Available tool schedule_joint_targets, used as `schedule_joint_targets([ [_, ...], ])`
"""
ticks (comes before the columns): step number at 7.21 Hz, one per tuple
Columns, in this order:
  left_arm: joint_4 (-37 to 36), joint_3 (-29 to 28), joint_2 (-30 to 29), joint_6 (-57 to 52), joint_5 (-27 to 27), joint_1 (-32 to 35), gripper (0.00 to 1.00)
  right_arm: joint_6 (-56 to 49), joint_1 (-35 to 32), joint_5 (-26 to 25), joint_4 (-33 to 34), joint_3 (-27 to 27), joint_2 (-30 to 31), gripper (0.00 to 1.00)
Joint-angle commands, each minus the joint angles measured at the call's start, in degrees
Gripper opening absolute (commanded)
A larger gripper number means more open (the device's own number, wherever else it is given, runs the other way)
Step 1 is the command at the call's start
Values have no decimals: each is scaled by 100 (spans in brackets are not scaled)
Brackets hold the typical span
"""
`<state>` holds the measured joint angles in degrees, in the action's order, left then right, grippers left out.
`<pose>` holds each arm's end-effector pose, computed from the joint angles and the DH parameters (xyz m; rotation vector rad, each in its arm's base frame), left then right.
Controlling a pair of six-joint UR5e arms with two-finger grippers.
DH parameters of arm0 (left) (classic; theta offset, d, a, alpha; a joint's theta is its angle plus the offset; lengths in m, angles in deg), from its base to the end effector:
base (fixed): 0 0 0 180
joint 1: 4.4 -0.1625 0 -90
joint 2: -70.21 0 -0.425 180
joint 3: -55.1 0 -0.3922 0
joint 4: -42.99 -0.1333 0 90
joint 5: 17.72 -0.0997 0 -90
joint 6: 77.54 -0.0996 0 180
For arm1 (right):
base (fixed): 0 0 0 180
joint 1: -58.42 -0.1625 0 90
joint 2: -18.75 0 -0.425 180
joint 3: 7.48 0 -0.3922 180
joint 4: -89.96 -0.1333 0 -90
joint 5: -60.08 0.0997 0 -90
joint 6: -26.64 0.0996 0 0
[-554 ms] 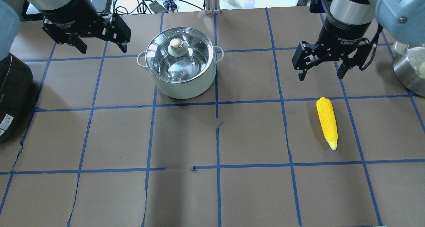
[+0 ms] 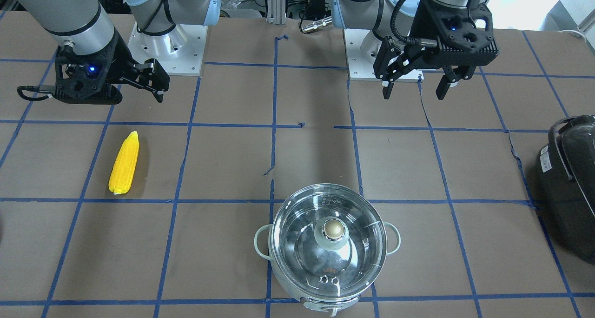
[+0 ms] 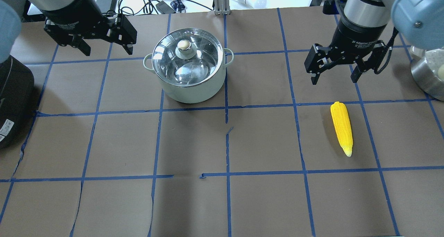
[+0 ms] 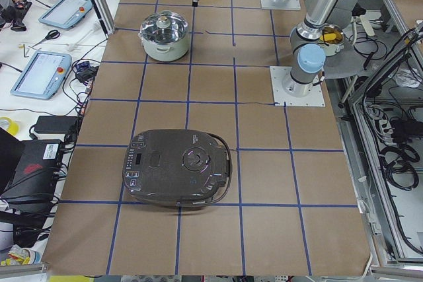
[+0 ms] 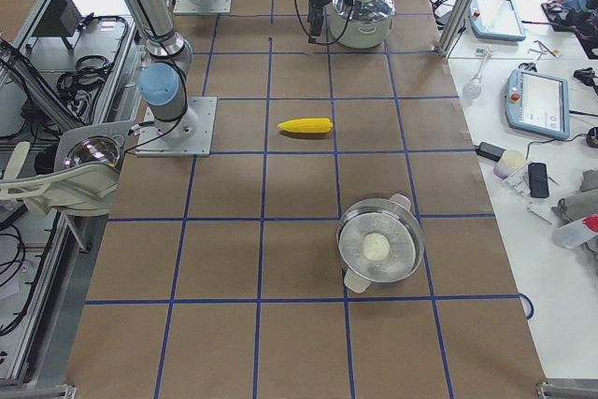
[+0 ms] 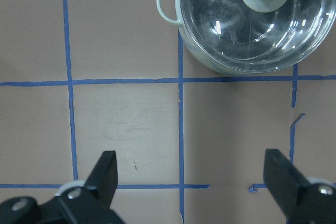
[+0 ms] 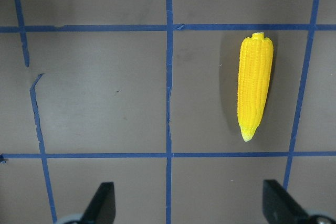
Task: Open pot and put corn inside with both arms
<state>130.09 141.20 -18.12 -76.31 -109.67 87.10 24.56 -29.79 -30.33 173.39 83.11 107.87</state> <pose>-0.1427 -0.4877 0.5416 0.0034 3.1026 -0.2309 0.1174 -0.4873 0.4648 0.0087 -3.1314 -0.2203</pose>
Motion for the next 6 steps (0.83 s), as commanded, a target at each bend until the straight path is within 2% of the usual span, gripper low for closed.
schedule_joint_targets([
  [1, 0, 3, 0, 0, 2, 0, 100, -3, -3, -3, 7, 11, 8, 100],
  [6, 0, 12, 0, 0, 2, 0, 100, 5, -3, 6, 103, 2, 8, 100],
])
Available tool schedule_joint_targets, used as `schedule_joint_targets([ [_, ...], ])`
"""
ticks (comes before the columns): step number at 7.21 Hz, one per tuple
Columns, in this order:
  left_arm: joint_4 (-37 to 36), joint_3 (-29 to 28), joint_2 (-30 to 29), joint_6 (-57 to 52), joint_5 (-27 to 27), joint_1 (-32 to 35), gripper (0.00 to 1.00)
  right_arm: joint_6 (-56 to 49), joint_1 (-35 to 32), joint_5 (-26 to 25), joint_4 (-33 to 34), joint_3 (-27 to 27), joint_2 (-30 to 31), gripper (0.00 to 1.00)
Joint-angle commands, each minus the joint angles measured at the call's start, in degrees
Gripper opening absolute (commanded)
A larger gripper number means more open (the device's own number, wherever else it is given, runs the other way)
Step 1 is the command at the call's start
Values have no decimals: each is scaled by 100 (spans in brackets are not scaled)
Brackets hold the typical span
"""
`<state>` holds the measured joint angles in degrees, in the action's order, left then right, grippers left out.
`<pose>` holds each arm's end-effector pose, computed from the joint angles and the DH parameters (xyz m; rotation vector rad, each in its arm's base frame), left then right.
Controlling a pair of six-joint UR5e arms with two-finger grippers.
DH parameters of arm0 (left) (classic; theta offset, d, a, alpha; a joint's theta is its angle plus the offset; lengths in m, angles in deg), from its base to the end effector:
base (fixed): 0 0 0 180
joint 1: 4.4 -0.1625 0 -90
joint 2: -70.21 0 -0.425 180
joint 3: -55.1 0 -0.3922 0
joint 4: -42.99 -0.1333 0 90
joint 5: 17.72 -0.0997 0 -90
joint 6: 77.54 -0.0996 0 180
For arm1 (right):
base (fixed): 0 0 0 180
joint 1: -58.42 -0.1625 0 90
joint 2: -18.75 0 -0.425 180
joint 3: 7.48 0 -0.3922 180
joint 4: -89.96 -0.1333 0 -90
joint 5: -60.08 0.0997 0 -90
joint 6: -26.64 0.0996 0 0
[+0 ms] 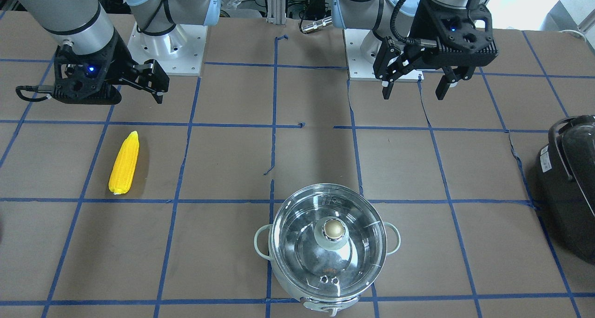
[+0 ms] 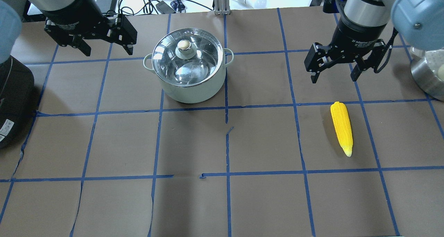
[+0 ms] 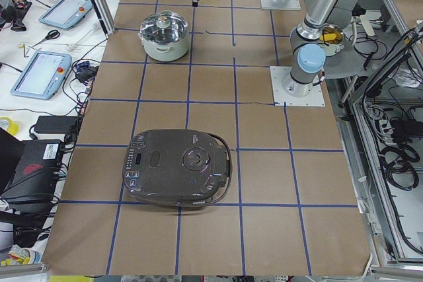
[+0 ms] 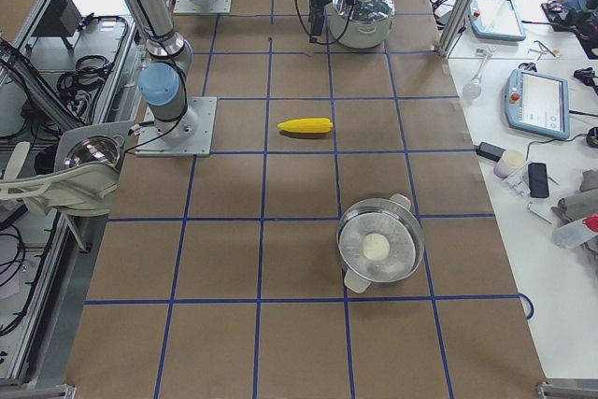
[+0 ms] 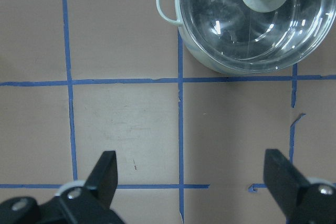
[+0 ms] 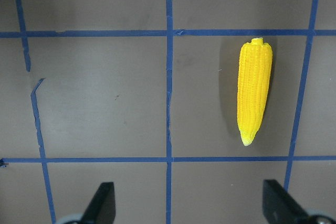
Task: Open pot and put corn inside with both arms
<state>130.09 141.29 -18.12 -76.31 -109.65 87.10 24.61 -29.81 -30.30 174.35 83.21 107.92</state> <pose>-0.1428 -0.4876 0.5408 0.0035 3.1031 -0.2285 0.1176 -0.4887 0.4658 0.0078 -3.1330 -0.1954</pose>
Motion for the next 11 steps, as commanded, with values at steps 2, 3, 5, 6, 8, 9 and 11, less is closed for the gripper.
schedule_joint_targets([
  [2, 0, 3, 0, 0, 0, 0, 100, 35, 8, 12, 8, -7, 3, 100],
  [3, 0, 3, 0, 0, 0, 0, 100, 62, 8, -6, 8, -7, 3, 100],
  [5, 0, 3, 0, 0, 0, 0, 100, 27, 8, 3, -10, -51, 12, 100],
  [6, 0, 3, 0, 0, 0, 0, 100, 35, 8, -6, 8, -51, 21, 100],
  [8, 0, 3, 0, 0, 0, 0, 100, 0, 8, -75, -10, -43, 65, 100],
  [9, 0, 12, 0, 0, 0, 0, 100, 18, 8, -94, -10, -34, 65, 100],
  [11, 0, 20, 0, 0, 0, 9, 100, 18, 8, -93, -10, -34, 74, 100],
])
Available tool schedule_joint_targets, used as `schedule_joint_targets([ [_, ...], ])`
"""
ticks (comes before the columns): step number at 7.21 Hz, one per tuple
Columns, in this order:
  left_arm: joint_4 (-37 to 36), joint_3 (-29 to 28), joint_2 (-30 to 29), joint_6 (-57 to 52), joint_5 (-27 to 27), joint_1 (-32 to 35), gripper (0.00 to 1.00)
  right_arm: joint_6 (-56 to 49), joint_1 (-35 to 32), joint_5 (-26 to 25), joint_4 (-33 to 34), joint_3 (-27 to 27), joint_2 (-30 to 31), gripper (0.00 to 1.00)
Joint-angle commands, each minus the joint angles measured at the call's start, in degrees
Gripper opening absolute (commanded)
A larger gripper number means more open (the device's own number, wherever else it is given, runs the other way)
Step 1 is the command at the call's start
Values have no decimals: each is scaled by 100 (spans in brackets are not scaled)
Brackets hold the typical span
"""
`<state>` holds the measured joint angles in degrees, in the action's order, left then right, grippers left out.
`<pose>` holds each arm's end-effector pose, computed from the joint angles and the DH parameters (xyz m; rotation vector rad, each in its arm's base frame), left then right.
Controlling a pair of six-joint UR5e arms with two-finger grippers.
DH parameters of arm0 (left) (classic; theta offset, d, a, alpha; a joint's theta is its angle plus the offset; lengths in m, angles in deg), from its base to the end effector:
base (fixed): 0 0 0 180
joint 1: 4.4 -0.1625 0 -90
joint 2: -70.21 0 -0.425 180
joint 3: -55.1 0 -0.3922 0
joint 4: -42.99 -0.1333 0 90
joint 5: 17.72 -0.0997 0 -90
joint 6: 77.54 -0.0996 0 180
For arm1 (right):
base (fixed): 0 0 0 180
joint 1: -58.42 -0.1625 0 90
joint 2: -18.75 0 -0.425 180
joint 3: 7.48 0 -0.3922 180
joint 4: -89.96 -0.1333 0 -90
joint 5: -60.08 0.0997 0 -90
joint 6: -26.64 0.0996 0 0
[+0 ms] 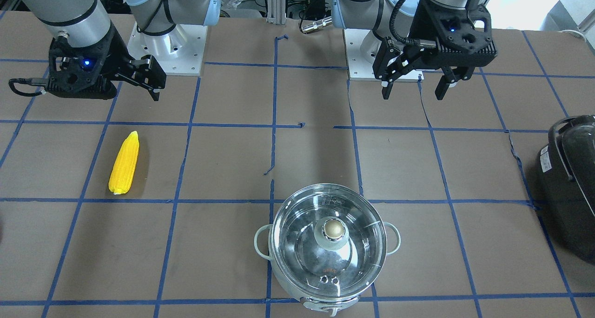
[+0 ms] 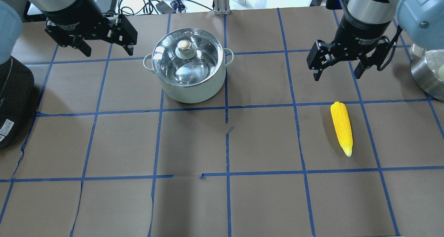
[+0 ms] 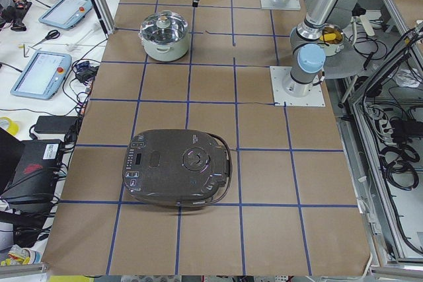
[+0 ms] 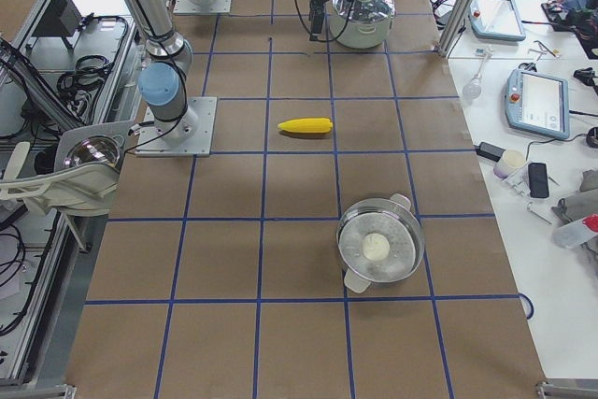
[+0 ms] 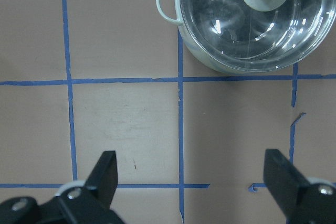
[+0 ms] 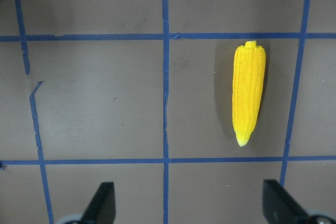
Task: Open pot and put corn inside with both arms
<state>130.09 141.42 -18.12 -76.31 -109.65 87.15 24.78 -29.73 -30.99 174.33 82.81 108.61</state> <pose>-0.1432 -0.4874 0.5397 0.0049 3.1033 -0.2250 0.1158 -0.4858 0.4750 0.0018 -3.1220 -0.1661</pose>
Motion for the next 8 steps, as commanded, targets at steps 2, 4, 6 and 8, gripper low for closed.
schedule_joint_targets([
  [2, 0, 8, 0, 0, 0, 3, 100, -25, 0, -51, -7, 32, 5, 100],
  [4, 0, 8, 0, 0, 0, 3, 100, -112, -9, -25, -42, 50, 5, 100],
  [6, 0, 8, 0, 0, 0, 3, 100, -131, -9, 10, -226, 50, 39, 100],
  [8, 0, 8, 0, 0, 0, 3, 100, -96, 9, -408, -279, 67, -13, 100],
])
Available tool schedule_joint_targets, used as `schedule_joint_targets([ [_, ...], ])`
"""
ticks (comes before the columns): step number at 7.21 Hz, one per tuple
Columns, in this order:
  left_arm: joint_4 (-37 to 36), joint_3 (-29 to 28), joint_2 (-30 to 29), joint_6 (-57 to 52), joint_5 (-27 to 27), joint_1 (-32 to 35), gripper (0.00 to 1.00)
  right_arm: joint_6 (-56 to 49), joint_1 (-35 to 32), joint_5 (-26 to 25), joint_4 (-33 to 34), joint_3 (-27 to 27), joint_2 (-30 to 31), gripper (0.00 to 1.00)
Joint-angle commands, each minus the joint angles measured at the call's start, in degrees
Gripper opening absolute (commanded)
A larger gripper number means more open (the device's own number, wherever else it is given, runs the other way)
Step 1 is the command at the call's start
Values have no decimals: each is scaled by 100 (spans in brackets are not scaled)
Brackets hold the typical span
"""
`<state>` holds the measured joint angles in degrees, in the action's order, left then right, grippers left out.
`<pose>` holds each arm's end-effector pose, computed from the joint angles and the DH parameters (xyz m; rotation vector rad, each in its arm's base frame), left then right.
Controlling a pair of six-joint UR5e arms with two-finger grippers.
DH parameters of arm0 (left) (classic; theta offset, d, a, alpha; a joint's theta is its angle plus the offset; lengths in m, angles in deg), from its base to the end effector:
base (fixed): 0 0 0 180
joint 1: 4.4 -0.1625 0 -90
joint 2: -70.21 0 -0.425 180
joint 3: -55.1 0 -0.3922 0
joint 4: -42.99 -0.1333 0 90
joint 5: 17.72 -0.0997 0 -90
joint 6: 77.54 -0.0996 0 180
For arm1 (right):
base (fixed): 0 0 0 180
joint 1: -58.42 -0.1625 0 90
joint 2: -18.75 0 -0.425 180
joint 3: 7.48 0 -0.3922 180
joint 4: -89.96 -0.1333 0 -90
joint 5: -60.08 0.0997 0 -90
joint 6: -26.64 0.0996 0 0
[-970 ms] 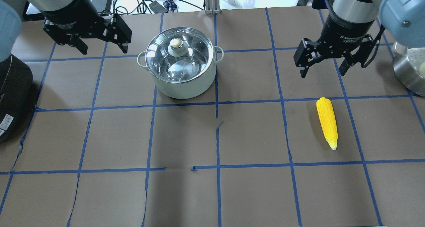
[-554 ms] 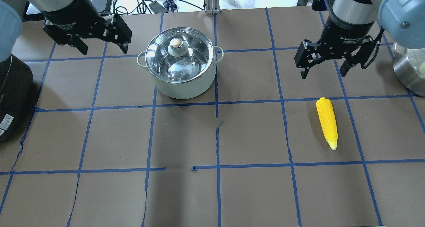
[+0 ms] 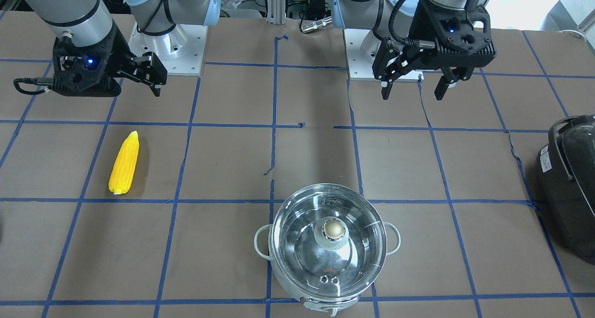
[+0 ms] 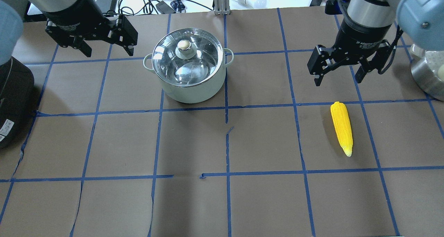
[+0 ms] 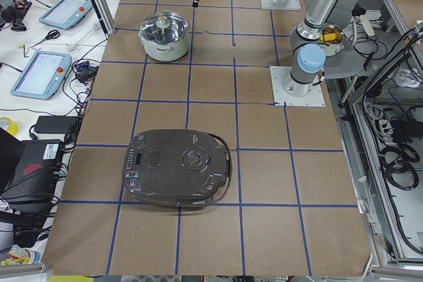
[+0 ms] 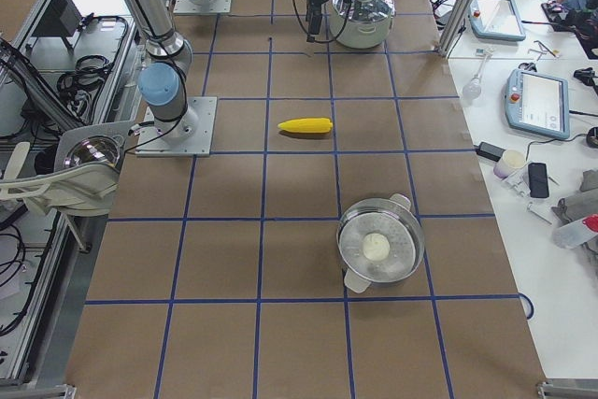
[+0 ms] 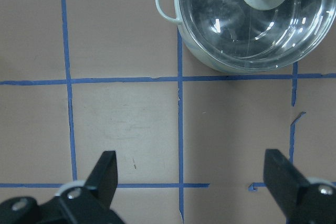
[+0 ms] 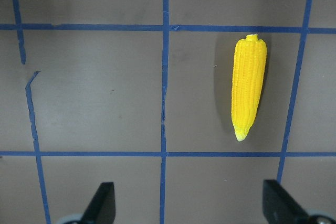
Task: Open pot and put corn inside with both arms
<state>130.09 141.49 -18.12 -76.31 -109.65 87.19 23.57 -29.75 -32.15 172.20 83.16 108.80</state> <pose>-0.1435 -0.4872 0.5391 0.0060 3.1035 -0.2231 0.1142 -0.4799 0.4705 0.0380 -3.1004 -0.2287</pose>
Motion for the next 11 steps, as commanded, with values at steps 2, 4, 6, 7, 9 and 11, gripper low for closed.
schedule_joint_targets([
  [2, -9, -288, -271, 427, 35, 17, 100, 201, 45, -313, 143, 50, -50, 100],
  [4, -410, -894, -1147, 852, 526, 261, 98, 210, 202, -364, 684, 329, -146, 100],
  [6, -1375, -967, -2070, 1430, 361, 816, 98, 158, 833, -330, 1756, 1196, -146, 100],
  [7, -1711, -1036, -2396, 1476, 360, 852, 98, 88, 1036, -312, 2240, 1610, -155, 100],
  [9, -1775, -1352, -2950, 1467, 99, 861, 98, -27, 1187, -286, 2953, 2270, -217, 100],
  [11, -1837, -1354, -3172, 1389, 44, 984, 98, -333, 1205, -277, 3708, 2658, -540, 100],
])
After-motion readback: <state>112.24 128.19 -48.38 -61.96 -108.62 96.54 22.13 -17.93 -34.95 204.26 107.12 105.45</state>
